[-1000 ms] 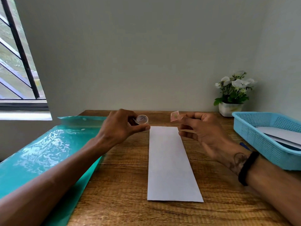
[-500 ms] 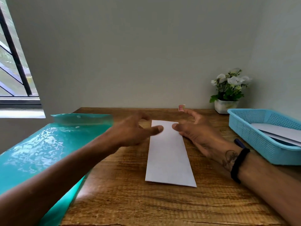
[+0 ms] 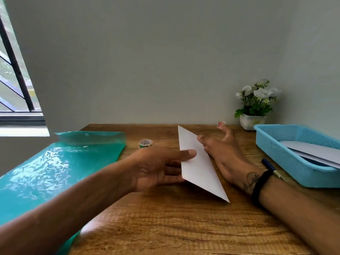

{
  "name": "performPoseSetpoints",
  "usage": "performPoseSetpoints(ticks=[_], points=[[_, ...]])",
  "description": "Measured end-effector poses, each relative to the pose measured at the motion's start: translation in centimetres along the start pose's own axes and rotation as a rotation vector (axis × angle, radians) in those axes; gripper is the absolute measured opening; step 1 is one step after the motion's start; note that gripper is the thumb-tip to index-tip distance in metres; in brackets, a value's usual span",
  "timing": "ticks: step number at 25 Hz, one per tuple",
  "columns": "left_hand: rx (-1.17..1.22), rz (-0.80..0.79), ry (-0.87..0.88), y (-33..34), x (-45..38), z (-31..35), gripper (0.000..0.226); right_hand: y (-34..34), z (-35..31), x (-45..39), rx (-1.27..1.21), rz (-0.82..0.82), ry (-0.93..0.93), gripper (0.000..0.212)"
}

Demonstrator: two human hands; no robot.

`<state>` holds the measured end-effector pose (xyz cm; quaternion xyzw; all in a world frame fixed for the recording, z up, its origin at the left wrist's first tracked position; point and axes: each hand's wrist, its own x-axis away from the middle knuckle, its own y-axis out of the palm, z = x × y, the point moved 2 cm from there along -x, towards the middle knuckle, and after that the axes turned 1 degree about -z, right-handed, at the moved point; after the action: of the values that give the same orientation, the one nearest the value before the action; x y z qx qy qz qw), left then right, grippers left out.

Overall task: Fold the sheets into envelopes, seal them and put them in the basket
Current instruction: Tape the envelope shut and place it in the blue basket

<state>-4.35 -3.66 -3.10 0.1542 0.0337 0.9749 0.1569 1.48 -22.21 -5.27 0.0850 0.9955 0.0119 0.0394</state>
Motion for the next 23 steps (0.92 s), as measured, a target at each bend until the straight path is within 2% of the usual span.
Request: performPoseSetpoints(ticks=[2,3,6,8,10,12,13,15,19,23], points=[[-0.129,-0.019,0.011,0.7,-0.1,-0.6,0.042,-0.5,-0.8,0.3,0.0,0.087,-0.084,0.089],[-0.165,0.022,0.063,0.7,-0.3,-0.6,0.038,-0.9,-1.1,0.3,-0.002,0.123,-0.148,0.091],[-0.156,0.214,0.26,-0.5,-1.0,0.0,0.044,-1.1,-1.6,0.1,-0.088,0.051,-0.199,0.109],[-0.076,0.243,0.313,-1.2,-1.2,0.2,0.056,-0.7,-1.6,0.2,-0.183,-0.034,-0.167,0.115],[0.107,0.152,0.249,-1.1,-1.2,0.2,0.063,-0.6,-1.8,0.3,-0.23,-0.02,-0.206,0.115],[0.227,-0.01,0.129,-0.2,-0.7,0.1,0.056,-0.6,-2.1,0.6,-0.255,0.034,-0.265,0.114],[0.192,-0.075,0.094,0.3,-0.5,-0.2,0.048,-0.6,-2.3,0.7,-0.269,0.042,-0.285,0.112],[0.148,-0.088,0.104,0.5,-0.8,-0.5,0.04,-0.6,-2.6,1.0,-0.261,0.027,-0.306,0.099],[0.231,0.079,0.311,-1.6,-1.5,0.7,0.036,-0.4,-3.3,1.4,-0.135,-0.016,-0.309,0.03],[0.201,0.152,0.411,-3.0,-1.5,1.0,0.043,0.9,-2.7,2.8,0.007,-0.159,-0.269,0.019]])
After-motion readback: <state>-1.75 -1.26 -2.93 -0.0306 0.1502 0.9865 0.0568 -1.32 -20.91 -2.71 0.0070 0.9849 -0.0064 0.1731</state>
